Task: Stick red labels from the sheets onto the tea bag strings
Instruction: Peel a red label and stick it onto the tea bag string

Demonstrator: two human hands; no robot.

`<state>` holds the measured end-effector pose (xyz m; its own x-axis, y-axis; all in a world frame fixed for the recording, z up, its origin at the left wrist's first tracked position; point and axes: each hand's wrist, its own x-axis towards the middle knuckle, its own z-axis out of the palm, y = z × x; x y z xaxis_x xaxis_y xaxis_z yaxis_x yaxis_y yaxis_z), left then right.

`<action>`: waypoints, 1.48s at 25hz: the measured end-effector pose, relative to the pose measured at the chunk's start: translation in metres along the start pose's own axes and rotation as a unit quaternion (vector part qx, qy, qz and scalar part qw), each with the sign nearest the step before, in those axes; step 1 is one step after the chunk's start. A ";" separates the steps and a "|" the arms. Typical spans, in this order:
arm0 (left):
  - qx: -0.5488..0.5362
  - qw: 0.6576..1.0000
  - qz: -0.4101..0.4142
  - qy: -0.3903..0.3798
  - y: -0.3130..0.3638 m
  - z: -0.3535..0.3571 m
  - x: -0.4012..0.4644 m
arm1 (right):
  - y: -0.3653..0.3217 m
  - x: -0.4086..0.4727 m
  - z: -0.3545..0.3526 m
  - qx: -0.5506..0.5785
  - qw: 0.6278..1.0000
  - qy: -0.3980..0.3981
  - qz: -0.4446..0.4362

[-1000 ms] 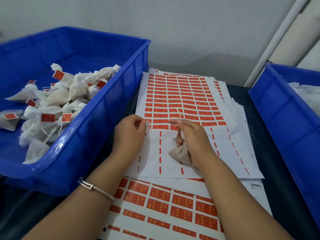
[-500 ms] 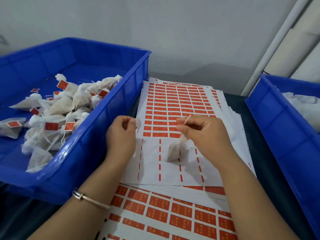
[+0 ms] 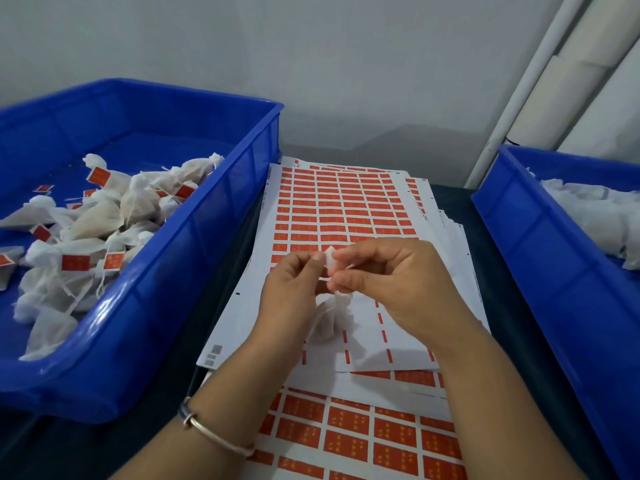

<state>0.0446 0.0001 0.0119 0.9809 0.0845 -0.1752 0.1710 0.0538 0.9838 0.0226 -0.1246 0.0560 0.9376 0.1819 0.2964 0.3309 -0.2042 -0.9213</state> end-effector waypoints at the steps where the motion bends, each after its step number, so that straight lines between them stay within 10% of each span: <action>1: 0.005 1.000 0.007 -0.005 0.000 0.000 -0.002 | 0.000 0.000 0.000 0.009 1.000 -0.002 -0.003; 11: 0.003 0.999 -0.031 -0.024 0.002 0.007 -0.009 | 0.014 0.004 -0.008 -0.042 0.991 0.124 0.026; 37: 0.011 0.992 -0.062 -0.107 0.013 -0.003 -0.004 | 0.038 0.008 -0.011 -0.046 0.985 0.155 0.057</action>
<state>0.0428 0.0036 0.0251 0.9492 -0.1339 -0.2847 0.2908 0.0283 0.9564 0.0440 -0.1414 0.0264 0.9523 -0.1463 0.2677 0.2161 -0.2959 -0.9305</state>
